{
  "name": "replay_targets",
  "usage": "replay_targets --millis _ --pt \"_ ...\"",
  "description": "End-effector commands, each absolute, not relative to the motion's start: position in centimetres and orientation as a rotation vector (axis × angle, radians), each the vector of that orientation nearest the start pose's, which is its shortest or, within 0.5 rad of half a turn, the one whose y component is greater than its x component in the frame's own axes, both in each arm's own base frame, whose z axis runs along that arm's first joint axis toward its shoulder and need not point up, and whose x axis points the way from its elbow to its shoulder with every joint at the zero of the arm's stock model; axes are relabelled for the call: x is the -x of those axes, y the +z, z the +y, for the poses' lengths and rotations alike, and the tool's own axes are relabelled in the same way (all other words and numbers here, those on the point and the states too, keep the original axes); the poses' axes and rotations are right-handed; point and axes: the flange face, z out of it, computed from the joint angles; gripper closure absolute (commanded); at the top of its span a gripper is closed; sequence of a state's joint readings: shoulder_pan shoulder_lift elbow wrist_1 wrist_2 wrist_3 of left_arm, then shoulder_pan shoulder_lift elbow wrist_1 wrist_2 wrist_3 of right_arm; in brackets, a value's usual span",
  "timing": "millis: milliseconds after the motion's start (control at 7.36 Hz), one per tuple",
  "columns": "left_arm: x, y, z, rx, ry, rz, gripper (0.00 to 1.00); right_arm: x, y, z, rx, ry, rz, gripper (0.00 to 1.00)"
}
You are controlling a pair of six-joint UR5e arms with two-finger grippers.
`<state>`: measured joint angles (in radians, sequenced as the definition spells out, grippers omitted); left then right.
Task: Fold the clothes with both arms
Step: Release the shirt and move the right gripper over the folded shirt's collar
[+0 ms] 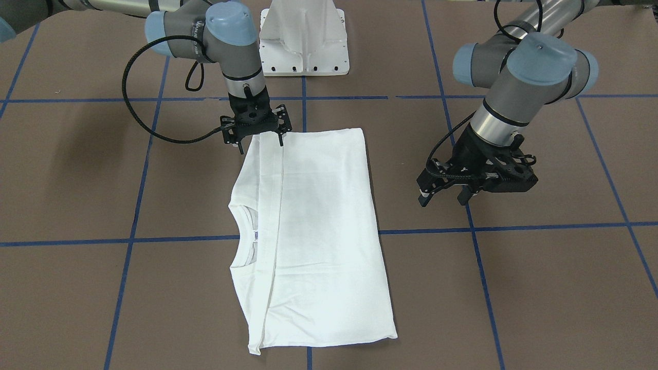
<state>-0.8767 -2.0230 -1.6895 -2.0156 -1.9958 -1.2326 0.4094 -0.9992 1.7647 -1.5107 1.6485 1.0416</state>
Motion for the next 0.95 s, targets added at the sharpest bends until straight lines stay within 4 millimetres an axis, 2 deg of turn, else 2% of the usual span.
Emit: replay_targets --millis 0,408,815 --pt "-34.2 30.1 -55.2 -0.248 -0.267 1.042 0.0 58.2 25.9 -37.2 -0.32 -0.195 -0.706 0.0" --pt "-34.6 30.2 -55.0 -0.241 -0.265 1.042 0.0 59.8 26.2 -36.8 -0.315 -0.202 -0.689 0.0" --pt "-35.1 30.1 -54.8 -0.237 -0.263 1.044 0.0 59.3 26.4 -36.8 -0.312 -0.204 -0.688 0.0"
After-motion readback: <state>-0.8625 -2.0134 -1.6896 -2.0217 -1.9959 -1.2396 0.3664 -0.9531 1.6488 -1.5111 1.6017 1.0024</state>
